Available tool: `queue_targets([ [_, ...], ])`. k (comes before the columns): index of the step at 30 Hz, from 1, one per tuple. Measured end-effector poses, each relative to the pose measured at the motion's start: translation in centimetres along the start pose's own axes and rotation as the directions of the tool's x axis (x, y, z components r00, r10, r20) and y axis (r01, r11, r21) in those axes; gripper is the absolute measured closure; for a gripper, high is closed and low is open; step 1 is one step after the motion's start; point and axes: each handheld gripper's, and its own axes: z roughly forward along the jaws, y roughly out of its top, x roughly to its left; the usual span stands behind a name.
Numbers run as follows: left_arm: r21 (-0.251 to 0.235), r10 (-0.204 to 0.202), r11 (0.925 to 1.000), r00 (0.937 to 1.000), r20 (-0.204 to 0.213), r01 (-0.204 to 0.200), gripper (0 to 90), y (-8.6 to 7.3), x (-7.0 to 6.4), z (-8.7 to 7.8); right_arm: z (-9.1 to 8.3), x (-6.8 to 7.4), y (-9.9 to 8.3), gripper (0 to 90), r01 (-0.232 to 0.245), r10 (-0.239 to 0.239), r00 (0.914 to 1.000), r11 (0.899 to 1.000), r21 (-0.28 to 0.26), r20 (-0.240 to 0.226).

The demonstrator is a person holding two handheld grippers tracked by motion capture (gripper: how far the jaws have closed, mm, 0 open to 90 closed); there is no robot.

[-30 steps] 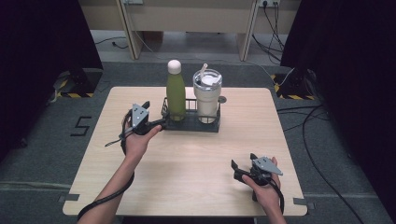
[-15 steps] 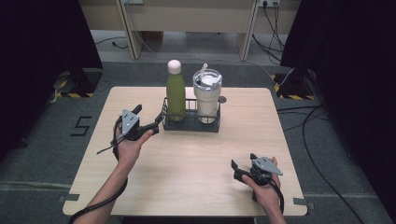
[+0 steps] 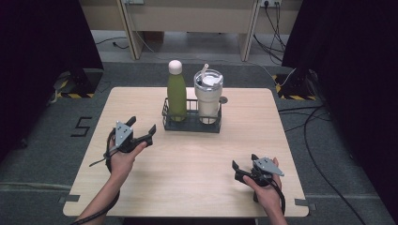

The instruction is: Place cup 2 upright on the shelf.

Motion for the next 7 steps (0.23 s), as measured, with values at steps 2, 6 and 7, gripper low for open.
queue_targets([
  [2,0.010,0.000,0.9999,1.0000,-0.001,0.000,13.5,-0.5,0.0,-0.5,0.0,0.0,0.0,15.2,0.000,0.000,1.0000,1.000,0.000,-0.001],
  [6,0.027,-0.004,0.9996,1.0000,0.001,0.004,13.5,-1.2,-0.1,-1.0,0.0,0.0,0.0,15.3,0.000,0.000,1.0000,1.000,-0.004,-0.001],
  [7,0.032,-0.009,0.9995,1.0000,0.001,0.009,13.5,-1.3,0.0,-1.1,0.0,-0.1,0.0,15.2,-0.003,0.003,1.0000,1.000,-0.004,-0.003],
])
